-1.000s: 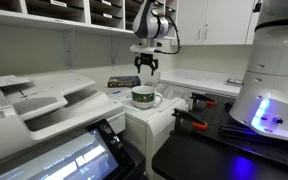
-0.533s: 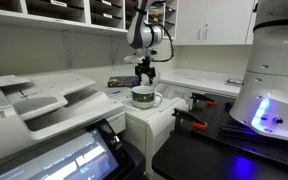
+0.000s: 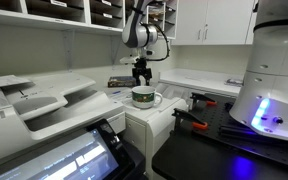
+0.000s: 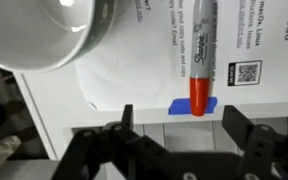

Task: Put the marker into the mug.

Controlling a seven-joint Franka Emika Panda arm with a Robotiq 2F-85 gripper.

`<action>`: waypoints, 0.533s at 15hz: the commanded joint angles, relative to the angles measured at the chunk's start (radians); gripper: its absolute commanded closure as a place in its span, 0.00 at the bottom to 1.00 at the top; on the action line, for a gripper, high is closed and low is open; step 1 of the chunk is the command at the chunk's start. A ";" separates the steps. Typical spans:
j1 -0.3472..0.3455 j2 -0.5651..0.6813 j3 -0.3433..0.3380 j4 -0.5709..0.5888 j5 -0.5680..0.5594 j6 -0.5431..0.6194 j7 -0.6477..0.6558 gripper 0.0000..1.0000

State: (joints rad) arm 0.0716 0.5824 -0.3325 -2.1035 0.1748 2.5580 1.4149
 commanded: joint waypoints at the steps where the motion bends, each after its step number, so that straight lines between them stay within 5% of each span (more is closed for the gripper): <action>1: -0.034 0.009 0.040 0.020 -0.012 0.004 -0.045 0.07; 8: -0.034 0.078 0.046 0.065 -0.021 0.037 -0.082 0.12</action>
State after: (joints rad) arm 0.0518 0.6247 -0.2949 -2.0726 0.1667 2.5743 1.3557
